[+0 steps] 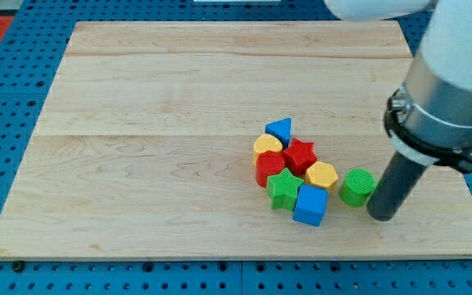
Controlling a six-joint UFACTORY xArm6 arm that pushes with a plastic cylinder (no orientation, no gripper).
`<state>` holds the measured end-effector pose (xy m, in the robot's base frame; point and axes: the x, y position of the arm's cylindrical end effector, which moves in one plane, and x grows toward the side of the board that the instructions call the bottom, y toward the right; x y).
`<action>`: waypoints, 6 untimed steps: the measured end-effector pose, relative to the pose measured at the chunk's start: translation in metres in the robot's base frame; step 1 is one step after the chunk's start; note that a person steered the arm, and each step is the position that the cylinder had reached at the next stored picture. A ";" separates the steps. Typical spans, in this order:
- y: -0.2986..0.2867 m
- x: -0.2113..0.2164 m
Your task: Place arm above blue triangle
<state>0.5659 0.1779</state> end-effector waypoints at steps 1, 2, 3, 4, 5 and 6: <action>-0.008 -0.013; -0.044 -0.033; -0.065 -0.050; -0.054 -0.056; -0.002 -0.056; 0.038 -0.060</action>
<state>0.5058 0.2161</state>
